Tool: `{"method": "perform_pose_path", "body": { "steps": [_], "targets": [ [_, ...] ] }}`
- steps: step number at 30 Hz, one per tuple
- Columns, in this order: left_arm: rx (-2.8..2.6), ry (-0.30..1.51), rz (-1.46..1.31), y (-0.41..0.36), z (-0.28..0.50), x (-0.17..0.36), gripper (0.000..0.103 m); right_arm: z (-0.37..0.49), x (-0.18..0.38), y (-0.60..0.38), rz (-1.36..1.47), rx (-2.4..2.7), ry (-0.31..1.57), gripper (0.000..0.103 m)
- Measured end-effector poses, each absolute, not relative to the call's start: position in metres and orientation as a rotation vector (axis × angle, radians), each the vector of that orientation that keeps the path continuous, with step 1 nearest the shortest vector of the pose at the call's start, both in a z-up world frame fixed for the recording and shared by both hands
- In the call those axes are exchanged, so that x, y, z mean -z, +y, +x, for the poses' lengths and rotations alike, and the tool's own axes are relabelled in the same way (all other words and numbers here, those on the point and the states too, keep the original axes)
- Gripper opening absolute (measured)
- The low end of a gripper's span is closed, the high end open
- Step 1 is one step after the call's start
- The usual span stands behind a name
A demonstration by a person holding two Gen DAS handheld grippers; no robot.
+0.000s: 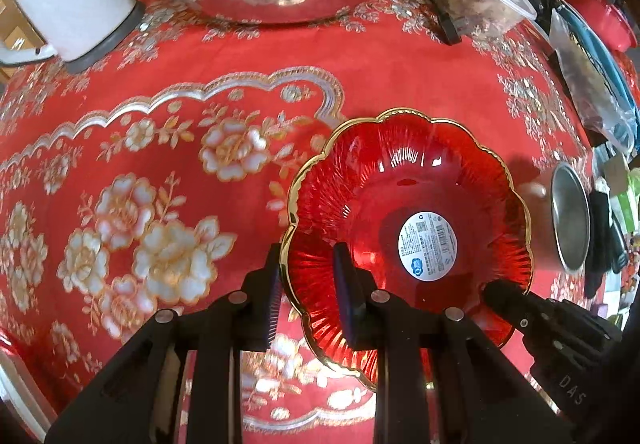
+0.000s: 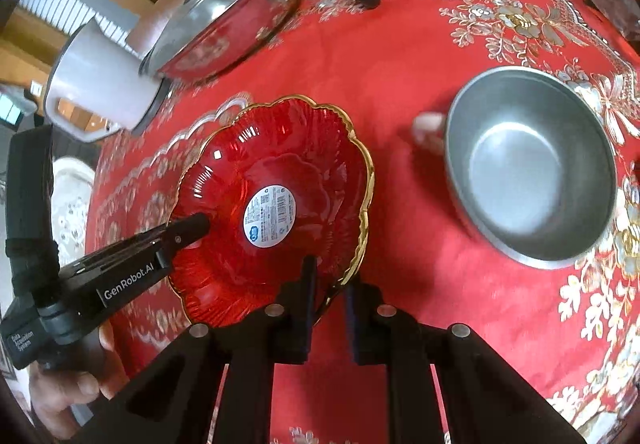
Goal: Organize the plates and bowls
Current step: 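Close the left tool on the red glass bowl rim and lift it, then carry the red glass bowl toward the plate stack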
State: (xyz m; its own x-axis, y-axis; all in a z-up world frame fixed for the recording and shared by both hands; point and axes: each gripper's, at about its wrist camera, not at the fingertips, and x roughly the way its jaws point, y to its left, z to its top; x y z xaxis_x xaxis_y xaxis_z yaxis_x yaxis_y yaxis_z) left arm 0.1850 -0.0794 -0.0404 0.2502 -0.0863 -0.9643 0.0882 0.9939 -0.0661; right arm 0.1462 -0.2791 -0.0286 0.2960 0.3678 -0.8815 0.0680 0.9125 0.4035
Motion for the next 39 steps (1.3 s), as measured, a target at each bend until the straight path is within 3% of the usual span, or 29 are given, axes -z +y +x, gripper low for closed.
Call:
{"method": "perform_pose_path", "body": {
  "steps": [12,21,24,25,28,39],
  "targets": [
    [0.107,1.357,-0.028,-0.063,0.149,0.057,0.021,0.117,0.045,-0.264,0.384,-0.258,1.345,0.016],
    [0.102,1.344,-0.031,-0.062,0.148,0.058,0.021,0.144,0.043,-0.287,0.425,-0.218,1.309,0.019],
    [0.097,1.347,-0.023,-0.065,0.153,0.06,0.028,0.159,0.047,-0.287,0.419,-0.245,1.31,0.019],
    [0.093,1.349,-0.016,-0.065,0.153,0.06,0.032,0.162,0.049,-0.285,0.412,-0.256,1.314,0.019],
    [0.094,1.345,-0.011,-0.067,0.154,0.061,0.033,0.163,0.048,-0.282,0.383,-0.272,1.301,0.01],
    [0.086,1.322,0.004,-0.059,0.142,0.053,0.025,0.146,0.027,-0.268,0.31,-0.31,1.29,0.007]
  ]
}}
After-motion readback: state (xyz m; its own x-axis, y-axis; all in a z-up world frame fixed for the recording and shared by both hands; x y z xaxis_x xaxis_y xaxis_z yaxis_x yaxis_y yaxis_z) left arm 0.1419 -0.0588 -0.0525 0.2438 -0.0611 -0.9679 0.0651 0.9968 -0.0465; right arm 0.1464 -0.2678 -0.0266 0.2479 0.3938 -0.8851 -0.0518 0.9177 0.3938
